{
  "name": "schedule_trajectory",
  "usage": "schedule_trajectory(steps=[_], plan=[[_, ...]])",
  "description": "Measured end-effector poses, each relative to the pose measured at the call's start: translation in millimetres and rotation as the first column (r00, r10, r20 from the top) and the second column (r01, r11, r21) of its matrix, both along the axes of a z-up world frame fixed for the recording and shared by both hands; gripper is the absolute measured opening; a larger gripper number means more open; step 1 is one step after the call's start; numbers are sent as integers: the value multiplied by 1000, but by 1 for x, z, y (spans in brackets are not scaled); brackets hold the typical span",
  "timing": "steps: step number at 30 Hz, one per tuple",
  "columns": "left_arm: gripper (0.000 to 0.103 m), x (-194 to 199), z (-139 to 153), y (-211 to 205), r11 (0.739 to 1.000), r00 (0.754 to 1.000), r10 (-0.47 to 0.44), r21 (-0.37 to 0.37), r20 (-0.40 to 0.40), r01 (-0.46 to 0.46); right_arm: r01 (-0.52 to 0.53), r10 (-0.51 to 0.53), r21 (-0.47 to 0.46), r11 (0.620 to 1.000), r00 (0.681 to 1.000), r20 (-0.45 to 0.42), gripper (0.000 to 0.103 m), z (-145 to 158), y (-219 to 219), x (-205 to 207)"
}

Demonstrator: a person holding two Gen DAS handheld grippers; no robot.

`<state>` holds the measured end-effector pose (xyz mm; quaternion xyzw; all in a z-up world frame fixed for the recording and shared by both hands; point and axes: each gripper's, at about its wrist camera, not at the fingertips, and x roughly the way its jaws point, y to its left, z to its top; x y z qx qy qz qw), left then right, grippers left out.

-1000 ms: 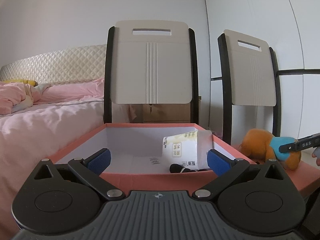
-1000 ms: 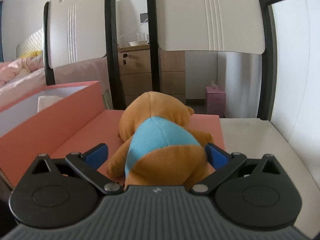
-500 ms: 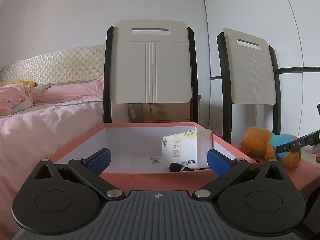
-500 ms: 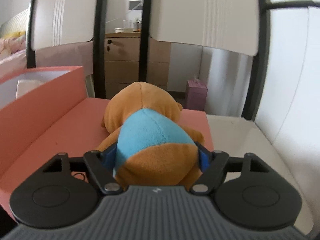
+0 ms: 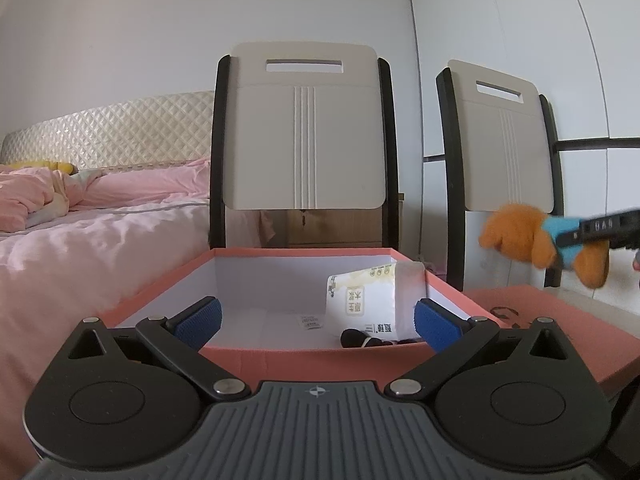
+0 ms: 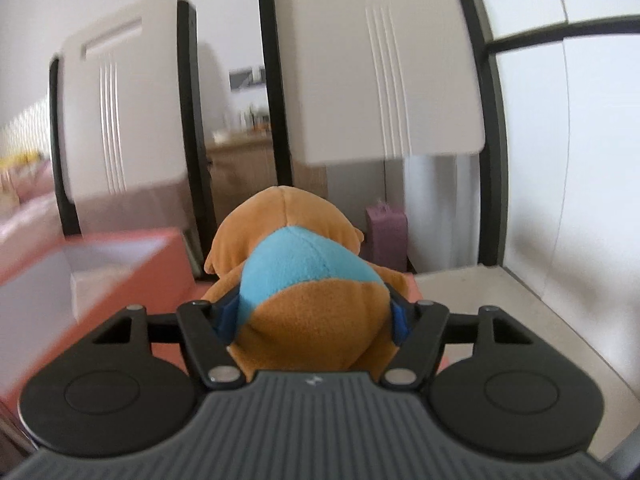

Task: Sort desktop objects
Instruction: 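Lower the right gripper onto the orange-and-blue plush dog and close on it, then carry the plush dog with the right gripper and release it into the pink box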

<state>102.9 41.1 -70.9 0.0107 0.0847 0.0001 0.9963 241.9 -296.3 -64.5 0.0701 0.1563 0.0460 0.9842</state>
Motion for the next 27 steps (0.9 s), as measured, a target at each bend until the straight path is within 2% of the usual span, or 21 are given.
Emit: schedule_trajectory(steps=[4, 8, 13, 16, 20, 27], plan=[[103, 0, 2, 0, 1000, 1000, 3, 2, 2, -3, -23, 20, 39, 999, 997, 73, 69, 15, 18, -6], [103, 1, 4, 5, 1000, 1000, 21, 0, 7, -21, -91, 81, 69, 993, 988, 133, 69, 29, 45, -13], [103, 1, 11, 19, 997, 997, 75, -1, 21, -75, -211, 197, 84, 974, 970, 143, 69, 35, 88, -8], [103, 0, 15, 28, 995, 994, 101, -9, 34, -100, -269, 258, 80, 960, 958, 129, 69, 37, 116, 0], [103, -2, 19, 35, 983, 982, 175, 36, 73, -178, -350, 346, 51, 935, 936, 70, 70, 40, 157, 25], [103, 1, 21, 51, 982, 980, 190, -20, 55, -189, -507, 503, -29, 861, 859, -94, 70, 49, 231, 73]])
